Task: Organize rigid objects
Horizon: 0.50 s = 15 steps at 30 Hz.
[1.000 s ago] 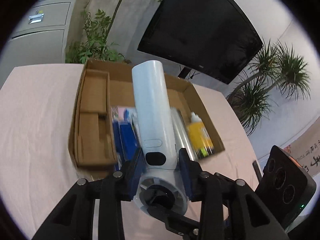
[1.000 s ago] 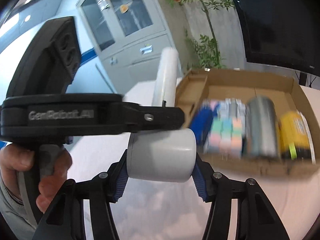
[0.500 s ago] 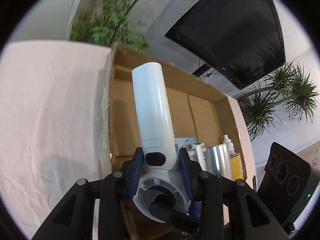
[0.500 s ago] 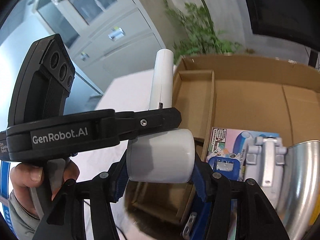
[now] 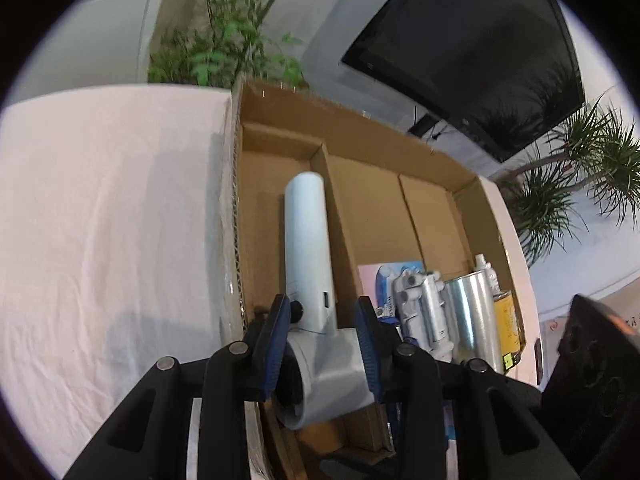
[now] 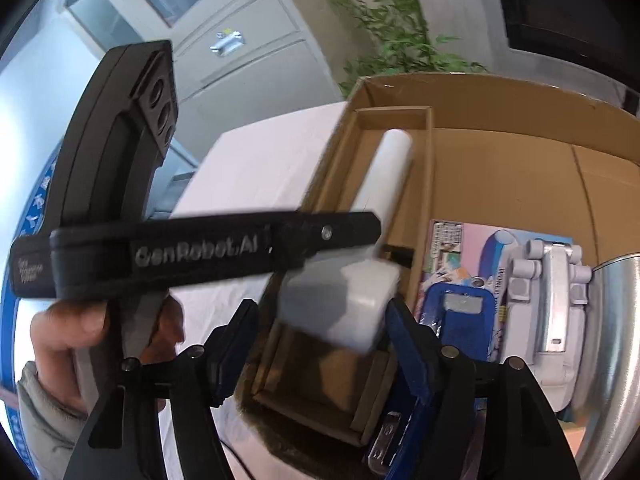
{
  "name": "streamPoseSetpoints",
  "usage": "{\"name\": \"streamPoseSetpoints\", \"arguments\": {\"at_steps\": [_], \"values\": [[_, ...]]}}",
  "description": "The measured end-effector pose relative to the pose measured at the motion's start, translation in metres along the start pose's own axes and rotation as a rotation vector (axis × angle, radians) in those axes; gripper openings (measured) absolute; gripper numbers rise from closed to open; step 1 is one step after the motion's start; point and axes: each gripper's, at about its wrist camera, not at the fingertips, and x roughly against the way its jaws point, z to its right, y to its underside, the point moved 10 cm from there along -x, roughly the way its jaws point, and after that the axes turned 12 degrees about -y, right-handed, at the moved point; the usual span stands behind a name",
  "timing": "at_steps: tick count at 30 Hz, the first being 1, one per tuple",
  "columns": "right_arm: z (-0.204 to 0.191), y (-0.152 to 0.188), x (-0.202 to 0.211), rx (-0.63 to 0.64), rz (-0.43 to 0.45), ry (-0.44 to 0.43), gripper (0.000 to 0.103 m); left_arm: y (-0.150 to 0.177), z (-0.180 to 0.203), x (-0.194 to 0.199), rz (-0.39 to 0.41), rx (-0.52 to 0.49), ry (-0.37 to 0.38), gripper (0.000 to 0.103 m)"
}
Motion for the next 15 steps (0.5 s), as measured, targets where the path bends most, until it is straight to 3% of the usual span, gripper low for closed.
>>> {"name": "streamPoseSetpoints", "arguments": {"at_steps": [4, 5, 6, 8, 9, 11, 13, 15], "values": [[-0.017, 0.012, 0.029, 0.071, 0.037, 0.005, 0.066, 0.010, 0.004, 0.055, 0.200, -0.071, -0.157, 0.034], [-0.021, 0.017, 0.041, 0.108, 0.060, 0.012, 0.077, 0.018, 0.006, 0.076, 0.271, -0.092, -0.226, 0.043], [-0.023, 0.023, 0.056, 0.144, 0.091, 0.042, 0.092, 0.025, 0.007, 0.092, 0.319, -0.095, -0.272, 0.068], [-0.025, 0.037, 0.089, 0.195, 0.172, 0.113, 0.102, 0.051, 0.012, 0.135, 0.457, -0.063, -0.381, 0.097], [-0.024, 0.046, 0.103, 0.217, 0.200, 0.141, 0.102, 0.062, 0.015, 0.150, 0.512, -0.042, -0.415, 0.103], [-0.015, 0.071, 0.129, 0.266, 0.233, 0.233, 0.102, 0.094, 0.029, 0.174, 0.586, -0.023, -0.466, 0.102], [0.000, 0.103, 0.157, 0.267, 0.263, 0.322, 0.102, 0.128, 0.048, 0.179, 0.590, -0.022, -0.517, 0.102], [0.017, 0.128, 0.177, 0.220, 0.274, 0.350, 0.102, 0.154, 0.068, 0.178, 0.603, -0.010, -0.523, 0.102]]}}
